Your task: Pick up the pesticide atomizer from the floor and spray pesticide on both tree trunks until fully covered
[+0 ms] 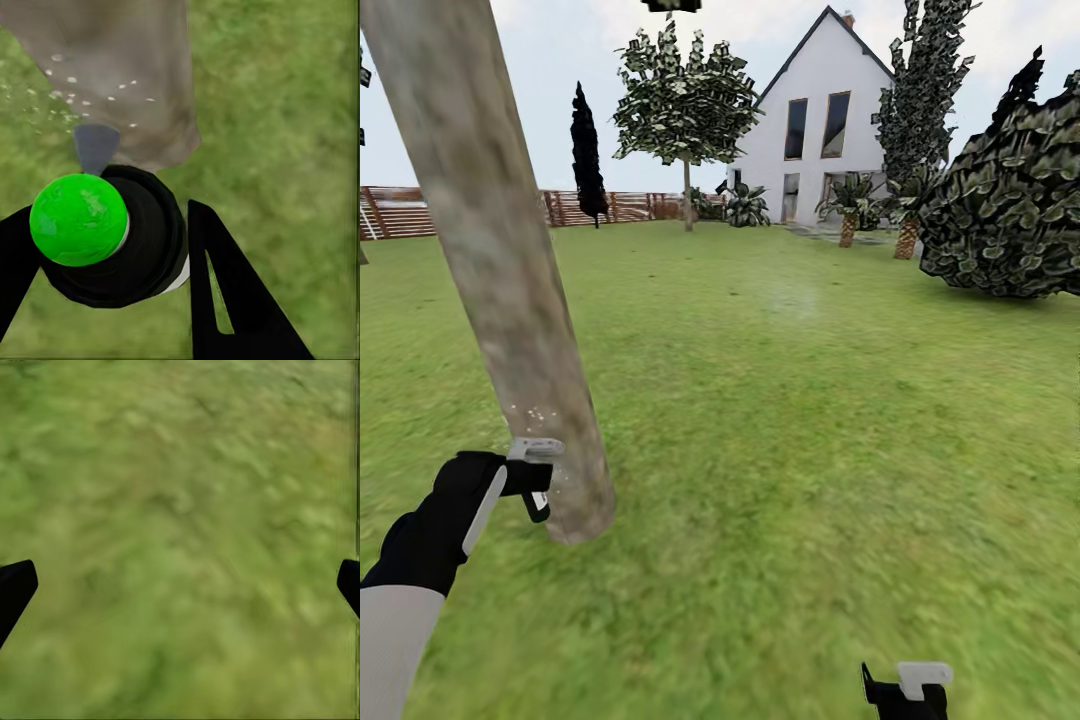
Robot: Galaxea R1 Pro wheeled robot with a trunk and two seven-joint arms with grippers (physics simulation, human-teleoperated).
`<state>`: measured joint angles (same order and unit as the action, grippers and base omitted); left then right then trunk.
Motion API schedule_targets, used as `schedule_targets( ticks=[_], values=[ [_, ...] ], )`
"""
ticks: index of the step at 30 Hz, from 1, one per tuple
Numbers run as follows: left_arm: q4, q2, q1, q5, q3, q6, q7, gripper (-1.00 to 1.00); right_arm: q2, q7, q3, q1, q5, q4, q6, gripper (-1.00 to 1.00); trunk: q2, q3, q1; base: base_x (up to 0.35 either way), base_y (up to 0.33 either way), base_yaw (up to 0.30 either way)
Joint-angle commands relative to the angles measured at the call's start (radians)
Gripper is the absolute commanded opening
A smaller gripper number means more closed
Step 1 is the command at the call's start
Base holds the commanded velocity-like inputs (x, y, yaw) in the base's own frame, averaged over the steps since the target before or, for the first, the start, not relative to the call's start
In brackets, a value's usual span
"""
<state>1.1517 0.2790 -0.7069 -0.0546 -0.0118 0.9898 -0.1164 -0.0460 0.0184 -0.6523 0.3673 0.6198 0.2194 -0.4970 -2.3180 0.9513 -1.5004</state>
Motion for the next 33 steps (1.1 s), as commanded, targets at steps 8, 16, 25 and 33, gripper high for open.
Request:
schedule_targets(
  ticks=[8,16,25,33],
  values=[
    [-0.117,0.0,0.015,0.002,-0.003,-0.062,0.003,-1.0,0.0,0.0,0.0,0.0,0.0,0.0,0.0,1.0,0.0,0.0,0.0,0.002,-0.27,0.197],
    [-0.145,-0.001,0.004,0.001,-0.006,-0.1,0.014,-1.0,-0.001,0.0,0.0,0.0,0.0,0.0,0.0,1.0,0.0,0.0,0.0,0.04,-0.27,0.204],
    [-0.145,-0.001,0.009,0.002,-0.008,-0.103,0.023,-1.0,0.0,0.002,0.0,0.001,0.0,0.0,0.0,1.0,0.0,0.0,0.0,0.078,-0.27,0.002],
    [-0.188,0.0,0.016,0.001,-0.008,-0.126,0.102,-1.0,0.0,0.0,0.0,0.0,0.0,0.0,0.0,1.0,0.0,0.0,0.0,0.001,-0.27,0.083]
  ],
)
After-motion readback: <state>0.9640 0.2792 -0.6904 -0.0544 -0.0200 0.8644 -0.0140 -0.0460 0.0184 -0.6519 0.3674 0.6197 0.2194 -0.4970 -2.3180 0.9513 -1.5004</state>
